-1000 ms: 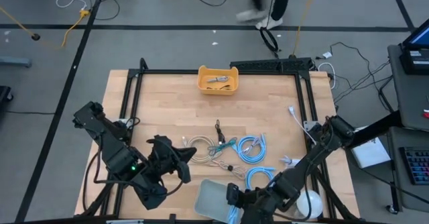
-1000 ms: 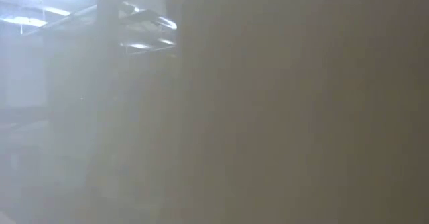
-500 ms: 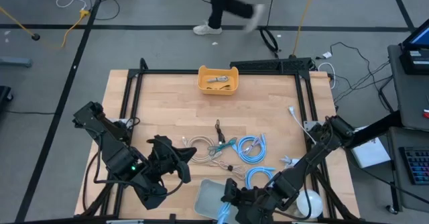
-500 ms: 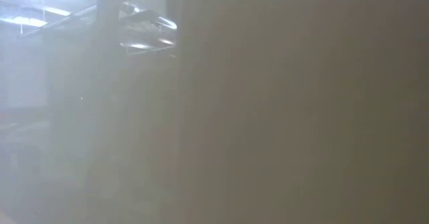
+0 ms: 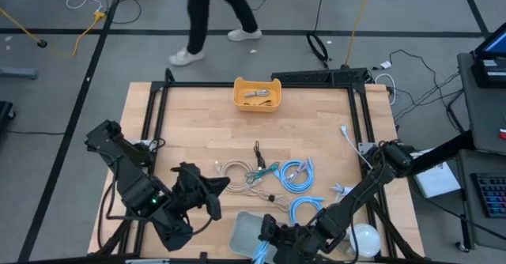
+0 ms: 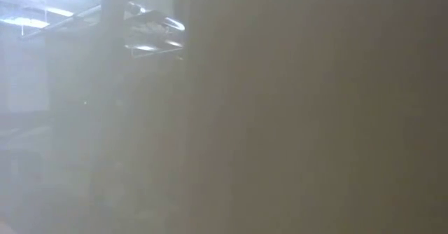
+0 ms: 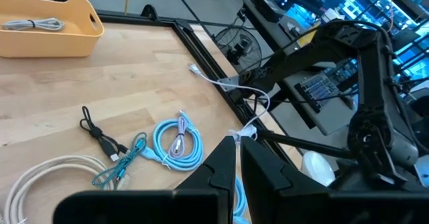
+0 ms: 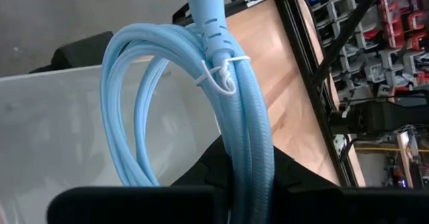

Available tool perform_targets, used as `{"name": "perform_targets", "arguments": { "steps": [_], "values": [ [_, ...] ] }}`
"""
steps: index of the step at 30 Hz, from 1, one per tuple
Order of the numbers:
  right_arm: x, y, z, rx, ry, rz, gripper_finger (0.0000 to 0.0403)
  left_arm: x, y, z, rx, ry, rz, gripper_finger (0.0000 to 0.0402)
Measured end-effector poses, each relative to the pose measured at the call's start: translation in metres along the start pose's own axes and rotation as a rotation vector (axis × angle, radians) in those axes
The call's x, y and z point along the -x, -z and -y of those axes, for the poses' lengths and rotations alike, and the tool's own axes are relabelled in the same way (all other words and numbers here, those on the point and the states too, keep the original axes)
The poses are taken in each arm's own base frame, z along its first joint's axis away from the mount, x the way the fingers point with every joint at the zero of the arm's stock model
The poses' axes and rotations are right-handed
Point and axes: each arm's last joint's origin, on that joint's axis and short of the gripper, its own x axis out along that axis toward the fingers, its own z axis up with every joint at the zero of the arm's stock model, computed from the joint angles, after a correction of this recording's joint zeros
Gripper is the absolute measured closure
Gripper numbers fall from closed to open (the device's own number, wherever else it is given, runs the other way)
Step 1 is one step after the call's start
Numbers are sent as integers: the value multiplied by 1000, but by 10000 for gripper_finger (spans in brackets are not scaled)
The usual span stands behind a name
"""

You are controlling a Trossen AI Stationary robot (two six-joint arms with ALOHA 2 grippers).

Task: Sort cables into bins
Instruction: Put the blue HDMI cable into the gray bin

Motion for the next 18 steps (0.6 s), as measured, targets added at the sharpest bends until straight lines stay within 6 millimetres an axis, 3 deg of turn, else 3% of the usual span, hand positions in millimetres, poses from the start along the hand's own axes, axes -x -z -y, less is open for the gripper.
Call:
{"name": "perform_targets", "arguments": {
  "steps": [18],
  "values": [
    [-11, 30, -24, -17, -164, -108, 379, -2, -1, -1, -37, -8, -14, 376]
  ]
}}
